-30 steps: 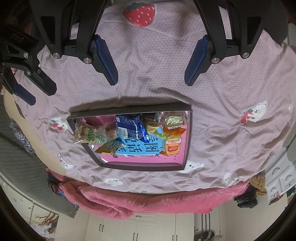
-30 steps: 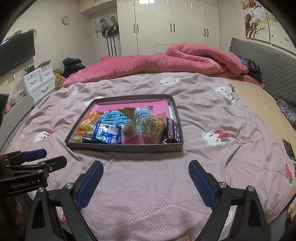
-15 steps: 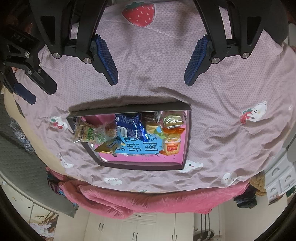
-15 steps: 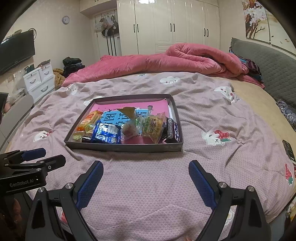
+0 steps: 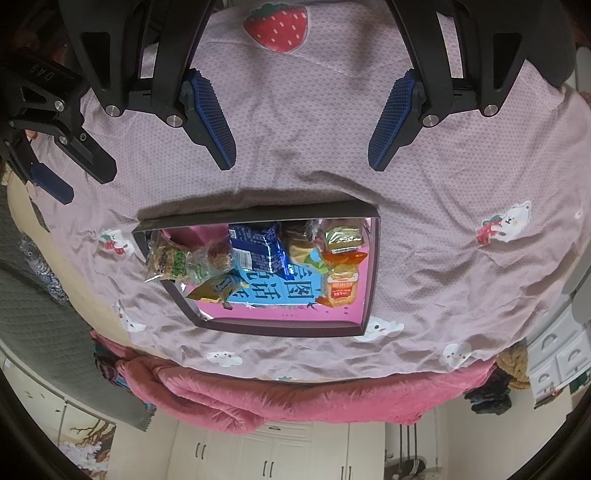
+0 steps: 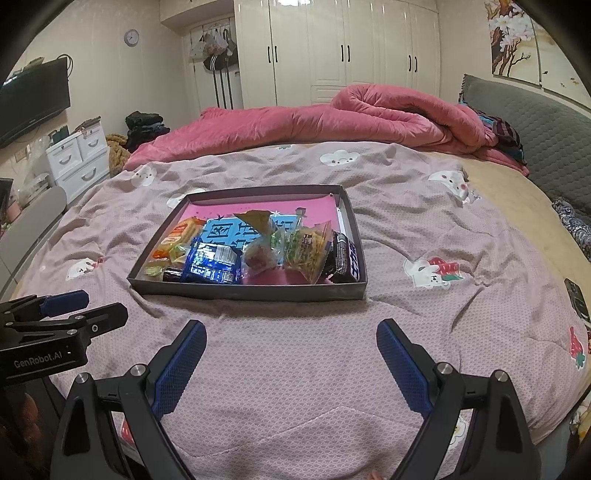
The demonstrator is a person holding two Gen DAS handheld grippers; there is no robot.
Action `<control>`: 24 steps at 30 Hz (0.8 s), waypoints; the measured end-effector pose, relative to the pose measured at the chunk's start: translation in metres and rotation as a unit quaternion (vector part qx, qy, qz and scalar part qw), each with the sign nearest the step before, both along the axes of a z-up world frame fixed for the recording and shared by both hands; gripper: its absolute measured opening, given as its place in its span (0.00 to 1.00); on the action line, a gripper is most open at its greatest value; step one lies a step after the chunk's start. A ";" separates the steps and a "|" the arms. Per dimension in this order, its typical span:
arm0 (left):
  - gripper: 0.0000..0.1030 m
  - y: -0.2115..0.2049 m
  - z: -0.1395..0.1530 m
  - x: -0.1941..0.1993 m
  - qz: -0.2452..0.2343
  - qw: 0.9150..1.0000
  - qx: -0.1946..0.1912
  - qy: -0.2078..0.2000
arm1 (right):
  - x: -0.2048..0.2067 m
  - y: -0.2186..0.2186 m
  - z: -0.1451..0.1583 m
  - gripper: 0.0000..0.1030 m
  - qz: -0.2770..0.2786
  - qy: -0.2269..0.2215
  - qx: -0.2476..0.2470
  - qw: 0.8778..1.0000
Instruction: Organize snacks
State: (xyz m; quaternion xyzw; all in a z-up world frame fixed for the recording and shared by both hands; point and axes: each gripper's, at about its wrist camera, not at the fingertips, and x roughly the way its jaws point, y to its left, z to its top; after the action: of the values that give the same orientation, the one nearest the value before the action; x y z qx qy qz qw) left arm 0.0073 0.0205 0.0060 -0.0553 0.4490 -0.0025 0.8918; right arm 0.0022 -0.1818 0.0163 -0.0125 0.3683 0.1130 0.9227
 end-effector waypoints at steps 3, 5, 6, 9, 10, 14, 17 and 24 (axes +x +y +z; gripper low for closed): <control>0.73 0.000 0.001 0.000 0.000 1.000 0.000 -0.001 | 0.000 0.000 0.000 0.91 0.000 0.000 0.000 1.000; 0.73 0.000 0.000 0.000 0.001 1.000 0.001 -0.001 | 0.000 0.000 0.000 0.91 0.000 0.000 0.000 1.000; 0.73 0.000 0.001 0.000 0.000 1.000 0.000 -0.001 | 0.000 0.000 0.000 0.91 0.000 0.000 0.000 1.000; 0.73 0.001 0.001 0.000 0.002 1.000 0.002 -0.001 | 0.000 0.000 0.000 0.91 0.000 0.000 0.000 1.000; 0.73 0.001 0.001 0.000 0.002 1.000 0.002 -0.001 | 0.000 0.000 0.000 0.91 0.000 0.000 0.000 1.000; 0.73 0.002 0.001 0.000 0.004 1.000 0.004 -0.002 | 0.000 0.001 -0.001 0.91 0.000 0.000 0.000 1.000; 0.73 0.002 0.002 0.001 0.003 1.000 0.007 -0.002 | 0.000 0.000 0.000 0.91 0.000 0.000 0.000 1.000; 0.73 -0.003 0.002 -0.002 0.000 1.000 0.017 -0.008 | 0.001 0.002 -0.004 0.91 0.000 0.003 0.002 1.000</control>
State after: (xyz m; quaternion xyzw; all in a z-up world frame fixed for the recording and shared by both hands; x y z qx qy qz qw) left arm 0.0057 0.0178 0.0081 -0.0401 0.4417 0.0050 0.8962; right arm 0.0032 -0.1800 0.0128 -0.0101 0.3706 0.1136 0.9218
